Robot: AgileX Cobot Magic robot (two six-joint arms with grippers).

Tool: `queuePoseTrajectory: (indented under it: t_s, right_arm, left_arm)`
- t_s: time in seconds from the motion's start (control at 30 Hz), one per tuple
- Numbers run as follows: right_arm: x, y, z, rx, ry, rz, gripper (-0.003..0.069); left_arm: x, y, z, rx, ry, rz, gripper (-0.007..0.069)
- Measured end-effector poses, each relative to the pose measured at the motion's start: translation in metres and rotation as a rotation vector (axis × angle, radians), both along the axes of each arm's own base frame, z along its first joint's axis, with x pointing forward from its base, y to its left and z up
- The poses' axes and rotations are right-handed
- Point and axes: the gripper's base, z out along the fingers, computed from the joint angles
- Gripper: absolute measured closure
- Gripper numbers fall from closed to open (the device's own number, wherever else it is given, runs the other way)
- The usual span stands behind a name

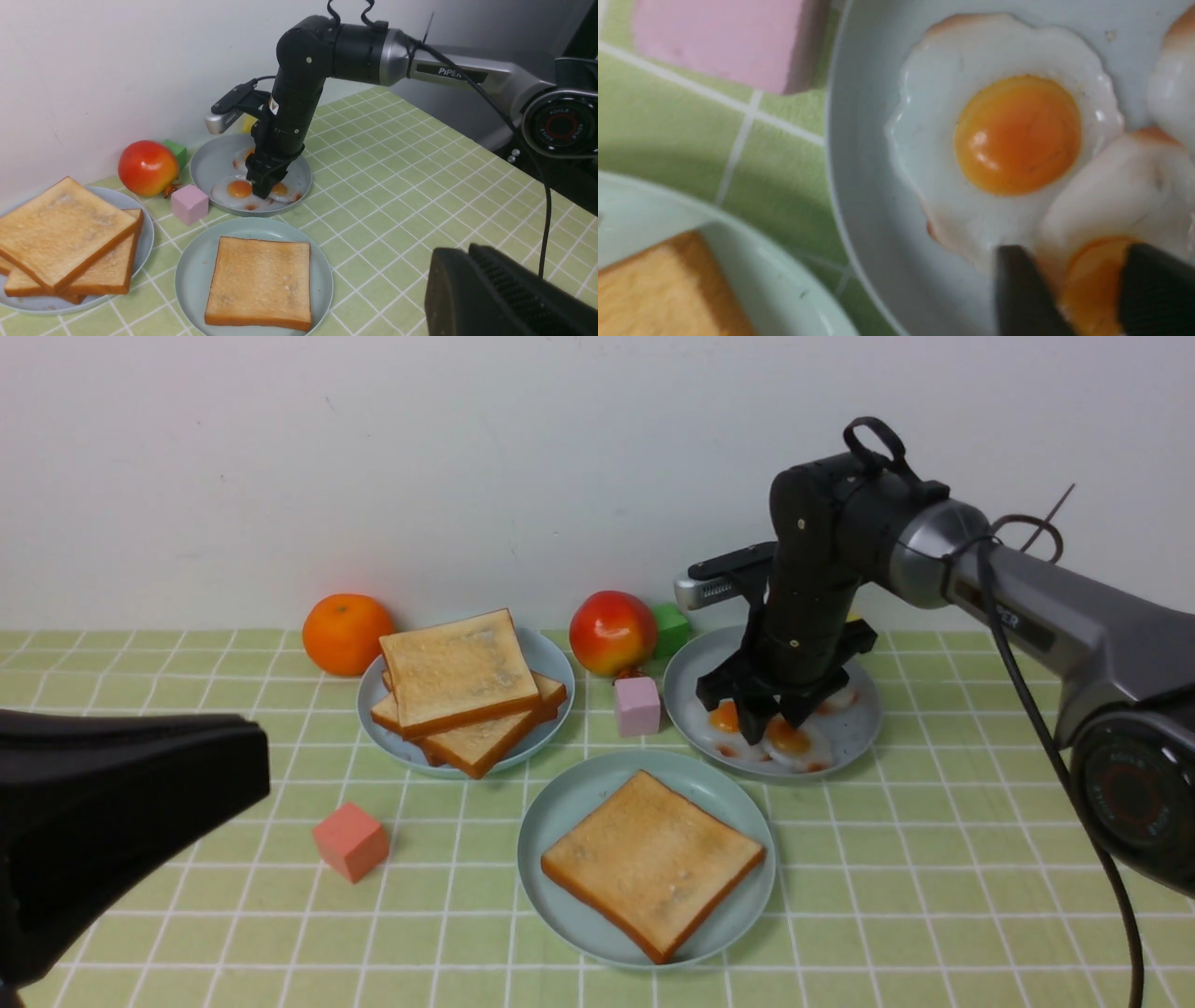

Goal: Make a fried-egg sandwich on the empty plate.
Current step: Use the right arm to grab a fried egg, then use the right arm to place the fried egg on the slice of bread in the middle

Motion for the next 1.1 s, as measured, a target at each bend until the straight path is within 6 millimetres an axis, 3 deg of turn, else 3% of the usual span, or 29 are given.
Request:
queuePoseTrajectory:
  t_s: [0.03,0.1,0.7,1.1]
  right_arm:
    - [-0.001,0.0,0.005,0.003,-0.008,0.0,0.0533]
    - [-0.001,-0.001,0.007,-0.005,-0.008,0.006,0.0609]
    - [-0.002,-0.002,0.007,-0.02,0.004,0.038,0.0613]
    - [-0.011,-0.001,0.048,0.039,-0.057,0.048,0.0613]
  left_arm:
    - [0.0,0.0,0.0,0.0,0.0,0.0,0.0585]
    - [0.0,0.0,0.0,0.0,0.0,0.0,0.0585]
    - [-0.001,0.001,-0.003,0.021,0.034,0.002,0.0582]
    - [-0.001,0.001,-0.003,0.02,0.034,0.002,0.0575]
